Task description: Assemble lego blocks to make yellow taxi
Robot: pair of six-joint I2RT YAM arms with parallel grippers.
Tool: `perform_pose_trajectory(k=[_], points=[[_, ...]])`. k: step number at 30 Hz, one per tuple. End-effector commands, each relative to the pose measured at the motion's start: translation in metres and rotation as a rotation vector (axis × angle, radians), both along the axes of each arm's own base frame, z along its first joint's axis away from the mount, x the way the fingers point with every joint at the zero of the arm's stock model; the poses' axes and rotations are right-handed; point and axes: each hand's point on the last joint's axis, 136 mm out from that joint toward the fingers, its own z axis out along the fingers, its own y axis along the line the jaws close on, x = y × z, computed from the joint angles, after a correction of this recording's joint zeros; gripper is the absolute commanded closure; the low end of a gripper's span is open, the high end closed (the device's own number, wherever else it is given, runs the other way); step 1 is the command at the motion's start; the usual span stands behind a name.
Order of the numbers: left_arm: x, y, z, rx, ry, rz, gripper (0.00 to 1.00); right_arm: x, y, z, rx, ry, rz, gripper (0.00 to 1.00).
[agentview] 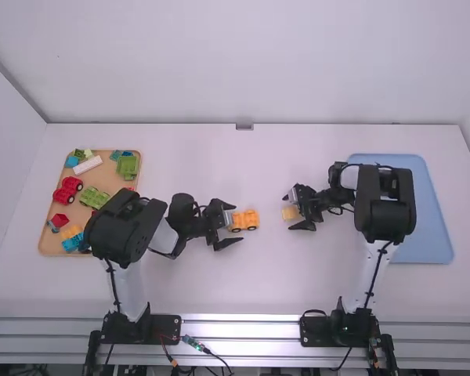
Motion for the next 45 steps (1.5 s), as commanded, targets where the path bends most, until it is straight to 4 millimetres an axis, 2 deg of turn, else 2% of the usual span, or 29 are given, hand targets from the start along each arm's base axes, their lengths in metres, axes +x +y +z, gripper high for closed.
perform_pose_trajectory(k=[1,6,9,14,19,21,30,35,38,45], points=[[0.008,-0.002,0.0,-0.005,0.026,0.007,0.01,0.009,0.001,0.005,0.022,-0.061,0.038,0.01],[0.016,-0.006,-0.001,0.005,0.078,-0.008,0.01,0.01,0.002,-0.002,0.025,-0.077,0.018,0.1],[0.014,-0.011,0.001,0.007,0.075,-0.064,0.01,0.016,0.005,-0.01,0.041,-0.06,-0.059,0.11],[0.016,-0.015,0.0,0.016,0.089,-0.069,0.01,0.016,0.007,-0.013,0.053,-0.046,-0.092,0.12],[0.02,-0.013,-0.002,0.031,0.087,-0.044,0.01,0.013,0.008,-0.012,0.062,-0.025,-0.098,0.24],[0.022,-0.009,-0.007,0.056,0.087,-0.012,0.01,0.011,0.008,-0.012,0.065,-0.026,-0.088,0.32],[0.018,-0.006,-0.009,0.057,0.062,-0.003,0.01,0.013,0.007,-0.001,0.061,0.009,-0.082,0.36],[0.014,-0.005,-0.01,0.053,0.059,-0.001,0.01,0.014,0.004,-0.003,0.026,0.013,-0.07,0.41],[0.013,-0.004,-0.01,0.054,0.061,-0.001,0.01,0.013,0.002,-0.004,0.01,0.016,-0.066,0.47],[0.015,-0.005,-0.011,0.056,0.069,-0.001,0.01,0.012,0.0,-0.007,-0.008,0.02,-0.067,0.49]])
